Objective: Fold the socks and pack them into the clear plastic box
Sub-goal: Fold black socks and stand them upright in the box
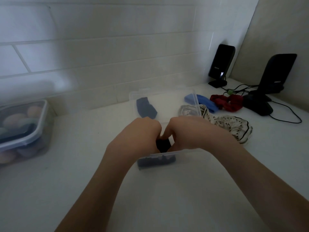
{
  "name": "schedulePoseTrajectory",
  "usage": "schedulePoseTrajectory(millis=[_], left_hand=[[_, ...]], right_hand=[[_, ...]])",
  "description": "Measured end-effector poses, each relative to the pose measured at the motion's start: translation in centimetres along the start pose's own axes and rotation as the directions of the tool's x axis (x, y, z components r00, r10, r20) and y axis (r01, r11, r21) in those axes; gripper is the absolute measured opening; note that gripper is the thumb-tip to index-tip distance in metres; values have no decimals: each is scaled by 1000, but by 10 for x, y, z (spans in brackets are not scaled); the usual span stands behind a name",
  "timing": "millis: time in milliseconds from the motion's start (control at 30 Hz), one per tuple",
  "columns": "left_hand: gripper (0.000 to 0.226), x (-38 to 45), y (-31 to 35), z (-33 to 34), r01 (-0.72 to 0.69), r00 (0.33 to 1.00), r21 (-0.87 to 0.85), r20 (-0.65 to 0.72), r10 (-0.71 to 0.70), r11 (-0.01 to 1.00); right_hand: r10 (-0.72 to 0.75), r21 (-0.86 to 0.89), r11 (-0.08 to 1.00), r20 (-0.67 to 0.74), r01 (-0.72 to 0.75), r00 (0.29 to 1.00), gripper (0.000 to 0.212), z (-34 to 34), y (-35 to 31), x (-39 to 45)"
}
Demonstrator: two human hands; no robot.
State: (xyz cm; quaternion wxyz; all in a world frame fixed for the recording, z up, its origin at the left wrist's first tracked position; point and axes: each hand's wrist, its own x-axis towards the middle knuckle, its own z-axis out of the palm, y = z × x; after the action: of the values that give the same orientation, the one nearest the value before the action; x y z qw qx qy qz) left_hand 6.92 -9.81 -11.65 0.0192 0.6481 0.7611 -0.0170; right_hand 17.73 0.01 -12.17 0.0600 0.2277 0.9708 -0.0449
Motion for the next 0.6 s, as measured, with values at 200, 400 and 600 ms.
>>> schedulePoseTrajectory(millis=[200,400,600], left_hand=[[42,5,7,-1,-29,1000,35,8,29,999],[38,4,2,0,-54,998,1,21,54,999],[18,-12,-16,-16,-20,995,-265,92,46,964]], right_hand=[[14,147,989,23,-17,1000,47,6,9,4],[20,173,984,75,-32,997,51,6,9,2],[-44,336,942,199,-26,979,53,-8,15,-4]])
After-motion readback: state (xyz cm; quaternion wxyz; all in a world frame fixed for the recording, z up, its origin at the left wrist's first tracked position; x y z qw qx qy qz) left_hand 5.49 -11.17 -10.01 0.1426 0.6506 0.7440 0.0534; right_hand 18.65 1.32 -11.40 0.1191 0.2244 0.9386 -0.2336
